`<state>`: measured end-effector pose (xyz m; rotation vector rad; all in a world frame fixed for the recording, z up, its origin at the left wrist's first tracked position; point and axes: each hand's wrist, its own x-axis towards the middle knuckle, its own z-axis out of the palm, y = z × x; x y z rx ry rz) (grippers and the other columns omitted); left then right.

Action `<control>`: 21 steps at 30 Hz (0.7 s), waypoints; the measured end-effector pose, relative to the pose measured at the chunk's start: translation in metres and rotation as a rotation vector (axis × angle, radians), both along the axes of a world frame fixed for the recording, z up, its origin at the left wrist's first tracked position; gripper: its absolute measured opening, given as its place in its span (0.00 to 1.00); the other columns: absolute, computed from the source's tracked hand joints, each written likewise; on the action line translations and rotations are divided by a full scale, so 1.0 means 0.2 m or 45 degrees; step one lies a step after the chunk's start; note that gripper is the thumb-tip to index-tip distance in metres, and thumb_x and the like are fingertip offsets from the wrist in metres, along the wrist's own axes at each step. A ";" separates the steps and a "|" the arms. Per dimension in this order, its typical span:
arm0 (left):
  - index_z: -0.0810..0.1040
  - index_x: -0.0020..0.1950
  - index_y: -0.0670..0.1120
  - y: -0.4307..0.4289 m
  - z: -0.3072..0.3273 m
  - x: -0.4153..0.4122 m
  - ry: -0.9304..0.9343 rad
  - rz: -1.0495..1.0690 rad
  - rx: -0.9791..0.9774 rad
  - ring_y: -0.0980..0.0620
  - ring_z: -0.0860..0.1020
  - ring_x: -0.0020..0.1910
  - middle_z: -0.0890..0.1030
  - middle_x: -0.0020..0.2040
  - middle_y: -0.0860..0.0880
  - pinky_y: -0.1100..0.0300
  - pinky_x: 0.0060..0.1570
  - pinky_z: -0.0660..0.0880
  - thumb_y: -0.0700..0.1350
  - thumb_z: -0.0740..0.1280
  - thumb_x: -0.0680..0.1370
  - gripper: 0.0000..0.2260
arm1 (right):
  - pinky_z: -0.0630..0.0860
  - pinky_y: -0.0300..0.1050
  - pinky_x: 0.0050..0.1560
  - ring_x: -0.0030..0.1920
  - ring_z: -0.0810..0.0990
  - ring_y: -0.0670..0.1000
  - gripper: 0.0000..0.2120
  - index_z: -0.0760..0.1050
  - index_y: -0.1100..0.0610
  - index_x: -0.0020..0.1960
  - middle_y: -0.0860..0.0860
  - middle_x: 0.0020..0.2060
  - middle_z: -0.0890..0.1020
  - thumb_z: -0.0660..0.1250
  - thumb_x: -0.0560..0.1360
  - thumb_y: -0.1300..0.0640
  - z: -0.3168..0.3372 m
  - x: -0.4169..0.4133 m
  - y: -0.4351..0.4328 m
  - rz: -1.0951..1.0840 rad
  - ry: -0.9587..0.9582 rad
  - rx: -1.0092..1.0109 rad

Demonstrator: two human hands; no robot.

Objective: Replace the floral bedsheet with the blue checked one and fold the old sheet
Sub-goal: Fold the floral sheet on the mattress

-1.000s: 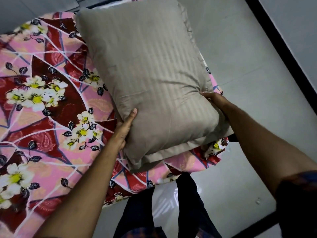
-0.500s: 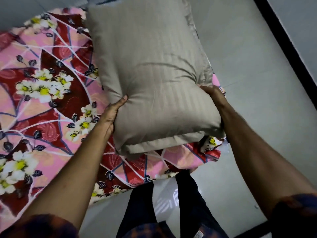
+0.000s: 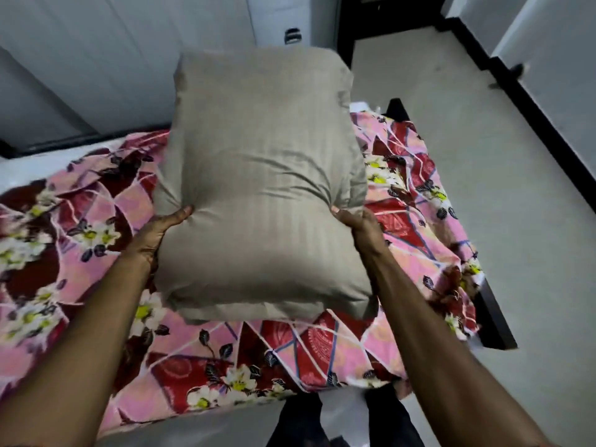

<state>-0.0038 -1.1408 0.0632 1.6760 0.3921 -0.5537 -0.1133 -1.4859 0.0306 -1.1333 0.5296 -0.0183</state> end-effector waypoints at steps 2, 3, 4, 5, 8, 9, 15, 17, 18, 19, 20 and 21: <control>0.86 0.44 0.46 0.22 0.04 0.01 0.010 0.057 0.047 0.57 0.84 0.38 0.86 0.39 0.54 0.58 0.49 0.76 0.48 0.67 0.79 0.10 | 0.80 0.43 0.46 0.44 0.84 0.53 0.17 0.79 0.68 0.60 0.60 0.49 0.85 0.72 0.72 0.66 0.03 0.07 0.19 0.050 0.000 0.055; 0.86 0.46 0.46 0.34 0.05 0.01 0.009 0.095 0.074 0.57 0.84 0.39 0.86 0.40 0.55 0.56 0.54 0.75 0.48 0.67 0.78 0.09 | 0.81 0.45 0.47 0.46 0.84 0.54 0.15 0.79 0.67 0.59 0.60 0.50 0.85 0.71 0.73 0.67 0.04 0.10 0.30 0.083 -0.002 0.096; 0.85 0.47 0.46 0.47 0.06 0.01 -0.001 0.127 0.090 0.58 0.84 0.42 0.86 0.42 0.55 0.56 0.57 0.74 0.48 0.68 0.78 0.08 | 0.81 0.45 0.47 0.45 0.85 0.54 0.12 0.80 0.66 0.57 0.59 0.49 0.85 0.70 0.74 0.68 0.04 0.13 0.41 0.128 -0.001 0.115; 0.86 0.47 0.47 0.59 0.07 0.01 -0.001 0.157 0.092 0.57 0.83 0.45 0.86 0.44 0.56 0.56 0.58 0.73 0.48 0.68 0.77 0.08 | 0.81 0.45 0.46 0.44 0.85 0.53 0.10 0.81 0.64 0.55 0.58 0.47 0.86 0.70 0.74 0.68 0.03 0.16 0.53 0.163 0.004 0.141; 0.82 0.50 0.49 0.85 0.05 -0.02 0.024 0.194 0.202 0.54 0.81 0.49 0.86 0.43 0.58 0.58 0.53 0.74 0.47 0.69 0.78 0.03 | 0.81 0.45 0.46 0.45 0.85 0.52 0.09 0.81 0.62 0.55 0.56 0.47 0.86 0.71 0.75 0.65 -0.13 0.23 0.80 0.259 0.094 0.138; 0.80 0.52 0.50 0.92 0.01 -0.03 0.032 0.218 0.284 0.54 0.80 0.48 0.85 0.43 0.57 0.57 0.53 0.75 0.46 0.71 0.78 0.04 | 0.81 0.46 0.47 0.46 0.85 0.52 0.10 0.80 0.61 0.57 0.55 0.48 0.86 0.72 0.76 0.63 -0.22 0.23 0.88 0.285 0.168 0.092; 0.69 0.73 0.40 1.02 -0.49 -0.13 0.040 0.061 0.706 0.43 0.79 0.52 0.80 0.59 0.40 0.59 0.45 0.76 0.37 0.67 0.80 0.22 | 0.77 0.47 0.47 0.44 0.80 0.47 0.16 0.74 0.51 0.60 0.48 0.47 0.82 0.74 0.75 0.51 -0.73 0.12 1.10 0.881 0.515 -0.274; 0.63 0.78 0.46 1.01 -0.63 -0.15 0.003 0.087 0.850 0.42 0.78 0.57 0.78 0.64 0.40 0.54 0.57 0.74 0.44 0.62 0.79 0.26 | 0.76 0.42 0.46 0.50 0.81 0.49 0.21 0.74 0.51 0.64 0.48 0.53 0.82 0.76 0.74 0.50 -0.77 0.13 1.13 0.864 0.538 -0.230; 0.64 0.78 0.48 1.01 -0.67 -0.15 -0.036 0.120 0.882 0.41 0.77 0.61 0.77 0.66 0.41 0.52 0.62 0.73 0.48 0.60 0.76 0.29 | 0.76 0.40 0.45 0.51 0.81 0.49 0.21 0.74 0.51 0.65 0.48 0.54 0.82 0.75 0.74 0.50 -0.78 0.13 1.13 0.842 0.549 -0.227; 0.64 0.78 0.48 1.00 -0.70 -0.16 -0.072 0.139 0.918 0.39 0.76 0.64 0.76 0.68 0.40 0.50 0.64 0.72 0.51 0.59 0.74 0.31 | 0.76 0.39 0.46 0.52 0.81 0.50 0.22 0.74 0.51 0.65 0.48 0.54 0.82 0.75 0.74 0.50 -0.77 0.13 1.14 0.841 0.558 -0.238; 0.64 0.77 0.48 0.99 -0.70 -0.16 -0.101 0.143 0.984 0.38 0.75 0.64 0.76 0.68 0.39 0.48 0.64 0.73 0.52 0.58 0.72 0.32 | 0.77 0.41 0.48 0.53 0.81 0.50 0.23 0.74 0.52 0.66 0.49 0.56 0.82 0.75 0.74 0.47 -0.79 0.13 1.13 0.859 0.558 -0.249; 0.66 0.76 0.47 0.97 -0.69 -0.16 -0.116 0.157 1.068 0.36 0.75 0.63 0.76 0.67 0.37 0.47 0.63 0.73 0.52 0.58 0.71 0.32 | 0.78 0.44 0.54 0.55 0.81 0.51 0.27 0.74 0.53 0.67 0.50 0.59 0.81 0.75 0.73 0.44 -0.80 0.13 1.12 0.899 0.550 -0.260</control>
